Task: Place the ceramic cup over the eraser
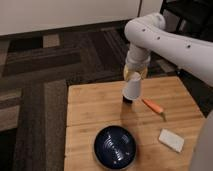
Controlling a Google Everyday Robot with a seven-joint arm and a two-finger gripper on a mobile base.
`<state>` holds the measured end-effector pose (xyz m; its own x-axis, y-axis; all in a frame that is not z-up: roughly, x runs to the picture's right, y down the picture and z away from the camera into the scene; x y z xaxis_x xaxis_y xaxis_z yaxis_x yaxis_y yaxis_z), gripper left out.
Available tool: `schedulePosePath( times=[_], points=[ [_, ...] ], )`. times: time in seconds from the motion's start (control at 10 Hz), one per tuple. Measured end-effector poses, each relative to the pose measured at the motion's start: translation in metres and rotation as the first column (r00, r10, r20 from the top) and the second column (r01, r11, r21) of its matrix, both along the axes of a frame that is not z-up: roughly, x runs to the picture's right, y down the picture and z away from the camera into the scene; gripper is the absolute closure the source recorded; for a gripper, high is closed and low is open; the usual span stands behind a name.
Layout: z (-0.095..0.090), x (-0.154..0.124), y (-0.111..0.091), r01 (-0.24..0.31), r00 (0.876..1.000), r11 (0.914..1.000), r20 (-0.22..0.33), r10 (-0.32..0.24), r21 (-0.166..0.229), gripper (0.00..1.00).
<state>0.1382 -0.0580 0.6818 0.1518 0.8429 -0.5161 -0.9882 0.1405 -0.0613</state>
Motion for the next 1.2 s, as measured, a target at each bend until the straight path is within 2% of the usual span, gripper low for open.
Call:
schedulePosePath(
  times=[0.8,1.0,1.2],
  points=[
    [0.036,0.01,0.026,0.002,1.0,0.9994,0.03,-0.001,-0.035,1.0],
    [0.047,0.01,0.027,0.026,0.999,0.9985,0.043,-0.024,-0.047,1.0],
    [0.062,0.003,0.024,0.075,0.995,0.9957,0.071,-0.071,-0.054,1.0]
  ],
)
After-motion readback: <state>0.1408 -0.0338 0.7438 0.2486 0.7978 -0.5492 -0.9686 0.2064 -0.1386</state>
